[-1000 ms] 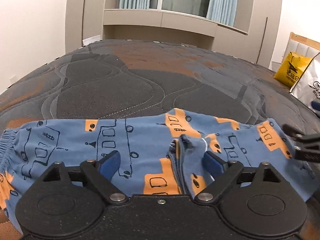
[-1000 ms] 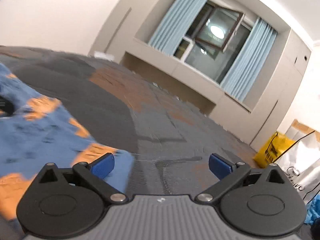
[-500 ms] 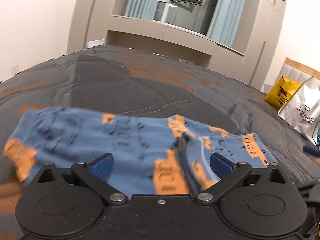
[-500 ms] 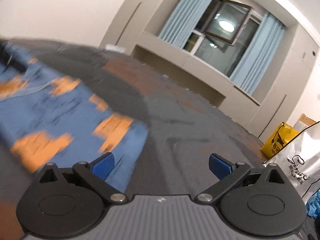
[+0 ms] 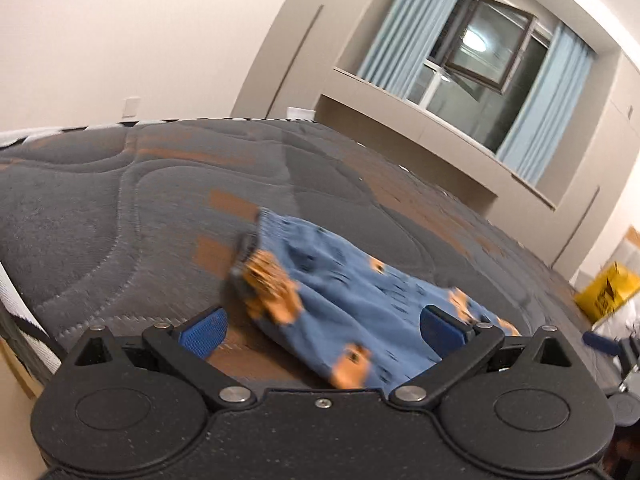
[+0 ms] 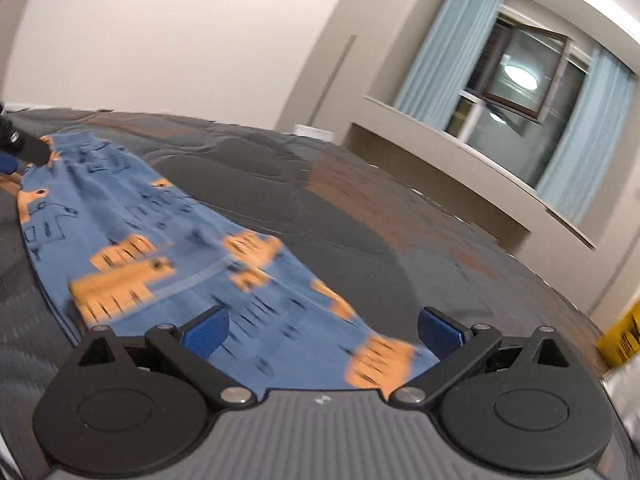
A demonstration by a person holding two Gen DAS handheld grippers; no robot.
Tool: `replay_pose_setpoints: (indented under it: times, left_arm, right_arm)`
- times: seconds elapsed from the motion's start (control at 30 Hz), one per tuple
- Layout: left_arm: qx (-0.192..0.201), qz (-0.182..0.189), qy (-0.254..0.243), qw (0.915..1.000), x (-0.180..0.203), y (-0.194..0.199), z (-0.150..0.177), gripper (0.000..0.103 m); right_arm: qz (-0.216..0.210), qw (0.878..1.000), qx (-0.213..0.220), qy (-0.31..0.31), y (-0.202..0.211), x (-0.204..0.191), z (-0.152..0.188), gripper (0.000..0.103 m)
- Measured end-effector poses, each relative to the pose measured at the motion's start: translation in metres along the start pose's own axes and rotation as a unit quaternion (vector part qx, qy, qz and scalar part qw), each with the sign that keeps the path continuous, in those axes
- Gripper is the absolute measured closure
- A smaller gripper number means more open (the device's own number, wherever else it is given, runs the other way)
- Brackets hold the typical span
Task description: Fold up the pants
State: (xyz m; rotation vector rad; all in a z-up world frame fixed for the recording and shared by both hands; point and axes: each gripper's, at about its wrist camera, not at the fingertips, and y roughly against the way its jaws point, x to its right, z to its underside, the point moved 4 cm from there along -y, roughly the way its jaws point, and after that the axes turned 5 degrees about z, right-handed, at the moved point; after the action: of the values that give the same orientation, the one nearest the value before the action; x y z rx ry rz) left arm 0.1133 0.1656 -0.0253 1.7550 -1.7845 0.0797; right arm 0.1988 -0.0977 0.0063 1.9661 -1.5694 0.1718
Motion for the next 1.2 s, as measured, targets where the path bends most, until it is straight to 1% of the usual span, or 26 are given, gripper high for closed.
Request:
replay_pose_setpoints:
  times: [0.1,0.17,0.27,0.37,0.43,0.57,0.67,0.8,0.9,0.97,1.0,1.03,1.07,1.1,1.13,1.17,1.2]
  left_arm:
    - [-0.002,0.000,0.026,0.9997,-0.017,-0.012,-0.007,0.001]
    - [0.006,0.007,0.027,0.9996,-0.021,-0.018,-0.014,0.001]
    - [0.006,0.002,0.019,0.9998,-0.021,-0.029,-0.019,0.001]
    - [0.008,-0.004,0.020,0.9998,-0.020,-0.037,-0.021,0.001]
    - [0.009,-0.008,0.022,0.9997,-0.018,-0.037,-0.021,0.001]
    - [0.009,-0.020,0.026,0.9994,-0.015,-0.035,-0.019,0.001]
    - [0.001,-0.028,0.020,0.9994,-0.009,-0.032,-0.018,0.001]
    - [-0.007,-0.011,0.025,0.9996,-0.009,-0.029,-0.016,0.001]
    - [0.002,0.005,0.042,0.9991,-0.012,-0.028,-0.012,0.001]
    - [0.014,0.016,0.055,0.9983,-0.015,-0.026,-0.010,0.001]
    - [0.021,0.021,0.066,0.9974,-0.018,-0.025,-0.009,0.001]
    - [0.027,0.024,0.075,0.9965,-0.021,-0.025,-0.008,0.005]
    - [0.032,0.019,0.084,0.9958,-0.023,-0.025,-0.008,0.009]
    - [0.036,0.005,0.092,0.9951,-0.026,-0.025,-0.008,0.022]
    - [0.040,-0.010,0.103,0.9938,-0.029,-0.025,-0.009,0.031]
    - [0.045,-0.012,0.114,0.9924,-0.031,-0.024,-0.011,0.034]
    - [0.050,-0.014,0.129,0.9903,-0.034,-0.024,-0.011,0.041]
  right_arm:
    - [-0.001,1.000,-0.013,0.010,-0.015,-0.022,-0.005,0.000]
    - [0.005,1.000,-0.017,0.006,-0.019,-0.031,-0.003,0.000]
    - [0.014,1.000,-0.011,-0.017,-0.020,-0.031,0.003,0.000]
    - [0.023,1.000,-0.007,-0.009,-0.019,-0.032,0.005,0.000]
    - [0.028,1.000,-0.005,-0.002,-0.017,-0.033,0.006,0.000]
    - [0.024,1.000,-0.005,-0.008,-0.017,-0.033,0.007,0.000]
    - [0.027,1.000,-0.002,-0.006,-0.016,-0.034,0.007,0.000]
    - [0.027,1.000,-0.002,-0.005,-0.015,-0.033,0.007,0.000]
    - [0.026,1.000,0.001,-0.009,-0.013,-0.032,0.006,0.000]
    - [0.027,0.999,0.015,-0.014,-0.006,-0.027,0.005,0.000]
    - [0.031,0.999,0.030,-0.021,0.002,-0.025,0.002,0.000]
    - [0.032,0.998,0.041,-0.030,0.009,-0.022,0.000,0.000]
    - [0.032,0.997,0.053,-0.044,0.017,-0.019,-0.003,0.000]
    - [0.029,0.997,0.056,-0.054,0.022,-0.018,-0.005,0.000]
    - [0.019,0.997,0.052,-0.059,0.025,-0.019,-0.006,0.000]
    - [0.011,0.998,0.044,-0.054,0.024,-0.023,-0.005,0.000]
    - [0.008,0.999,0.033,-0.043,0.021,-0.028,-0.003,0.000]
